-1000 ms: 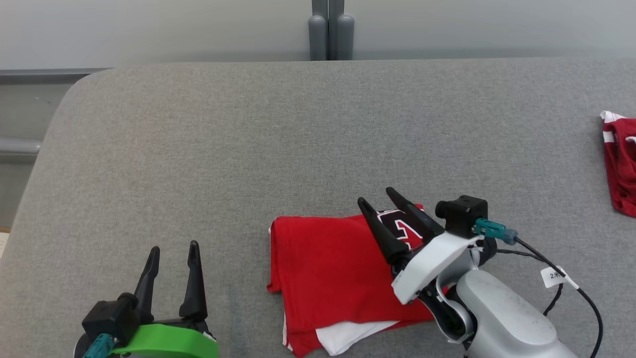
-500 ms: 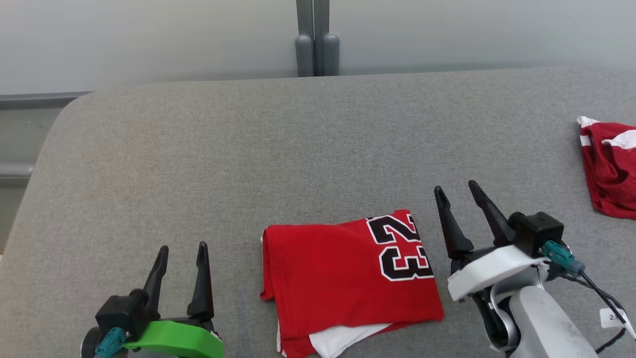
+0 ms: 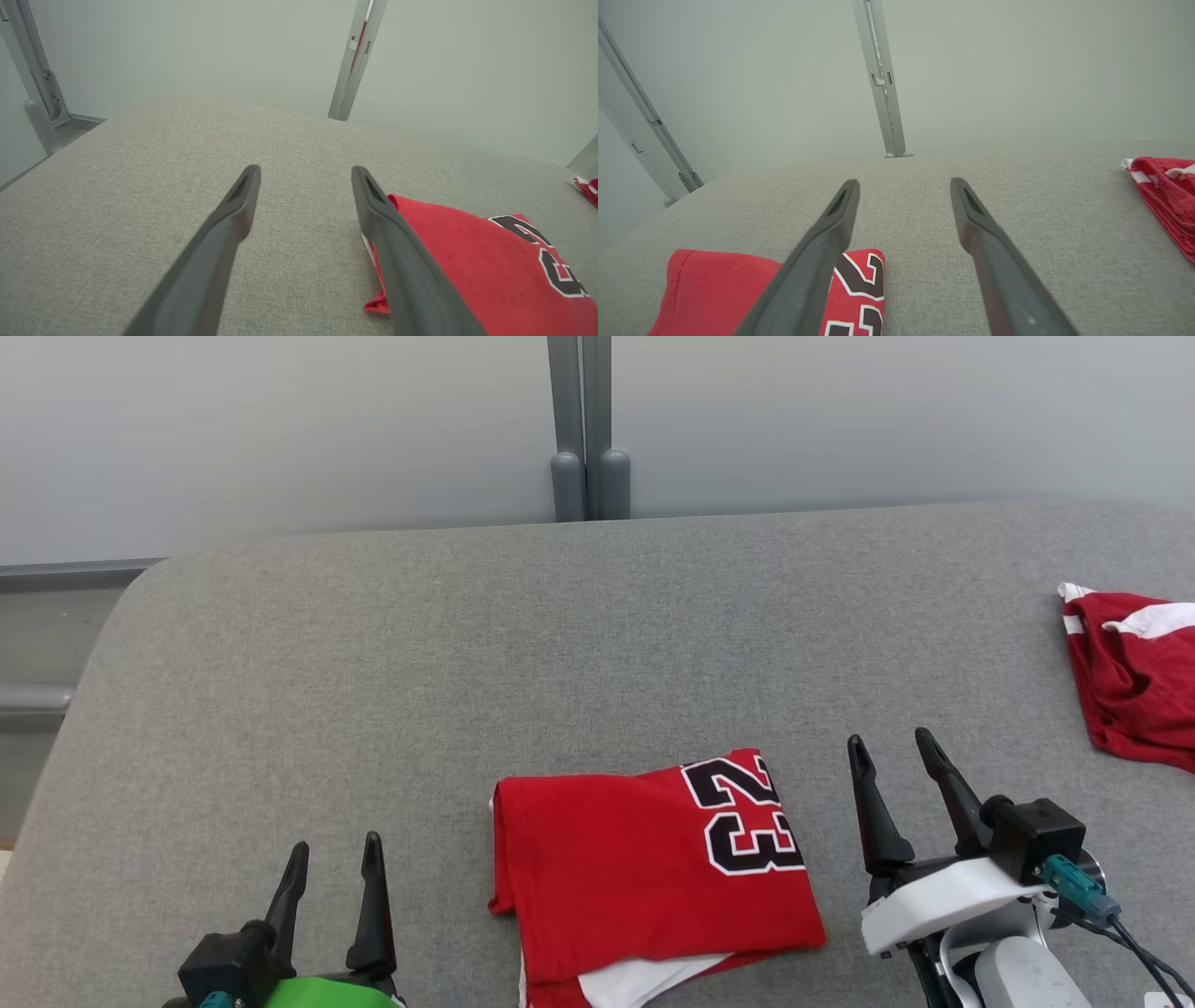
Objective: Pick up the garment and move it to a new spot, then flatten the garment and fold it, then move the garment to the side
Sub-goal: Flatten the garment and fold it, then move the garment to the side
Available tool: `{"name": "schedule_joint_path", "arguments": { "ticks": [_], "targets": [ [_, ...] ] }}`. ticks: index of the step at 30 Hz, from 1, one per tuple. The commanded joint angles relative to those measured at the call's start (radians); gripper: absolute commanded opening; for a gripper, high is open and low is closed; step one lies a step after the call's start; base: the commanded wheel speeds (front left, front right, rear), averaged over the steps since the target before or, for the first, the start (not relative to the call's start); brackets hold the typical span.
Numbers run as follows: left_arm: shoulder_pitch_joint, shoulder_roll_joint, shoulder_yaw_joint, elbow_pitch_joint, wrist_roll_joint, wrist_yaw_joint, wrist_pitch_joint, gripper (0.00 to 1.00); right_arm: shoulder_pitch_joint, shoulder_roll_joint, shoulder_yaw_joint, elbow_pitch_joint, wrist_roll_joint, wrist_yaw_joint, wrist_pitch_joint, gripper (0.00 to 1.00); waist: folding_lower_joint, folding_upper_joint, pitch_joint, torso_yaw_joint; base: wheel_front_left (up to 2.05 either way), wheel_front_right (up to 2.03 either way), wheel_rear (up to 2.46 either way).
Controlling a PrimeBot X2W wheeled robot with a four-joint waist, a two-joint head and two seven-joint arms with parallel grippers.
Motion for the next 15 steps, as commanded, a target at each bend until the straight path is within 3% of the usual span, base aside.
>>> {"name": "schedule_joint_path", "arguments": {
  "ticks": [1,12,15],
  "targets": [
    [0.012,-0.001,0.005,-0.004,0.013,0.004,-0.007,1.00,0.013,0.001,-0.002,-0.007,-0.010,0.000,-0.004,1.00,0.0000,0.0000,-0.004,0.000,0.00,0.00,0.00],
    [0.017,-0.005,0.007,-0.015,0.025,0.000,-0.007,1.00,0.017,0.004,-0.012,0.023,-0.037,0.000,-0.003,1.00,0.0000,0.0000,-0.004,0.009,0.00,0.00,0.00],
    [0.017,-0.007,0.003,-0.015,0.023,0.000,-0.007,1.00,0.005,0.005,-0.023,0.074,-0.056,0.000,0.060,1.00,0.0000,0.0000,0.002,0.017,0.00,0.00,0.00]
  ]
}}
